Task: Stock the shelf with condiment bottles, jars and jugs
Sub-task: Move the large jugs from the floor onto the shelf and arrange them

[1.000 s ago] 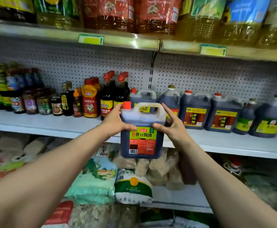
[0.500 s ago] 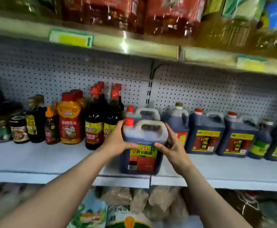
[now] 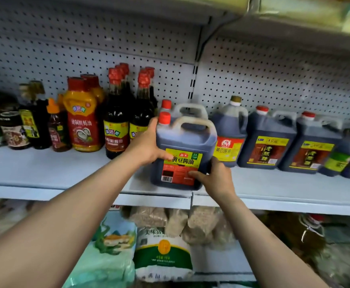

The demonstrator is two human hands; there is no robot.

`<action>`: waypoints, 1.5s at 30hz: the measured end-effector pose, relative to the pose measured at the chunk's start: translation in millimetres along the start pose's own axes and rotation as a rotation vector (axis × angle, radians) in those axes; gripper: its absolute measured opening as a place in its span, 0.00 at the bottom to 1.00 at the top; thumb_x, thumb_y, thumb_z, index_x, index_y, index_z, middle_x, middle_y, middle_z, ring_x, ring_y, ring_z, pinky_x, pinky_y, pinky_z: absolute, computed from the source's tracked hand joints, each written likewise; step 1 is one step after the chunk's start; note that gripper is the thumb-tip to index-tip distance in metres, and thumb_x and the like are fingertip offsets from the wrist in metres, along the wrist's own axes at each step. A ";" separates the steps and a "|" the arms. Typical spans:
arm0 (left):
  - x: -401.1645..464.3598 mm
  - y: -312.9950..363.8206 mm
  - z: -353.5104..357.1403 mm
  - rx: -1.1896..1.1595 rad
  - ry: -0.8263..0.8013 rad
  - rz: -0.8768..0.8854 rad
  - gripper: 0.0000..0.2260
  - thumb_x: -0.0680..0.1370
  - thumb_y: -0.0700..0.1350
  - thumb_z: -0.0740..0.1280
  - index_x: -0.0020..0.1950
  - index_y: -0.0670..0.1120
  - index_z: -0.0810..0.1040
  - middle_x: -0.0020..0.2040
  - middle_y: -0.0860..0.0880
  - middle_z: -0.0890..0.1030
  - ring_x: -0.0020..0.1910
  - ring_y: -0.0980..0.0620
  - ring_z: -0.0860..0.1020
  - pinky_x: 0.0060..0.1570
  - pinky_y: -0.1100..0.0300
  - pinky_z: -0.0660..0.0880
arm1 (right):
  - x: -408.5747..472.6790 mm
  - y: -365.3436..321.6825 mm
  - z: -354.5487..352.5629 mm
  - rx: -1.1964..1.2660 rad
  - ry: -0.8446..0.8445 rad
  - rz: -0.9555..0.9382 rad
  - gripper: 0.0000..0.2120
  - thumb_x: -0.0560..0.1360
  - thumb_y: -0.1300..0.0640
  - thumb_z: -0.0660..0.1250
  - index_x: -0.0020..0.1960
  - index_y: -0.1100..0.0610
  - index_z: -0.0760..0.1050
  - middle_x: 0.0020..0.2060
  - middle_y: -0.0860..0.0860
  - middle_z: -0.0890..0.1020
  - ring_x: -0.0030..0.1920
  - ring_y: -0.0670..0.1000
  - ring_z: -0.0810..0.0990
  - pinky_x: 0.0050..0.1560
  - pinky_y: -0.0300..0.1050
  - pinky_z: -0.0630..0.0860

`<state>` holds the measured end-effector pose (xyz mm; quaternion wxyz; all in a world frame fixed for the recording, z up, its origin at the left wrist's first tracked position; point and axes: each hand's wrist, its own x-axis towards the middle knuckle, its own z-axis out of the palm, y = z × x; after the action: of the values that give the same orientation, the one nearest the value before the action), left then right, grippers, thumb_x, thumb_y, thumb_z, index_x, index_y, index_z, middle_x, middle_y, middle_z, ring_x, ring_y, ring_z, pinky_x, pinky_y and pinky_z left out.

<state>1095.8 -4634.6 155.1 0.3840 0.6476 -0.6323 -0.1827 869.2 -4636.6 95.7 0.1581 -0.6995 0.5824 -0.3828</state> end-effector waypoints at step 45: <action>-77.4 41.4 -20.5 0.396 0.034 -0.219 0.39 0.67 0.51 0.79 0.73 0.50 0.64 0.69 0.40 0.66 0.67 0.38 0.69 0.58 0.48 0.73 | -10.1 -42.4 -79.7 -0.366 -0.257 0.009 0.39 0.69 0.44 0.76 0.74 0.52 0.63 0.67 0.57 0.74 0.66 0.59 0.73 0.58 0.51 0.74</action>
<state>1072.1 -4551.0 179.1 0.2376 0.7782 -0.5752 -0.0846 840.9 -4597.7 172.8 0.1033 -0.7571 0.6202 -0.1778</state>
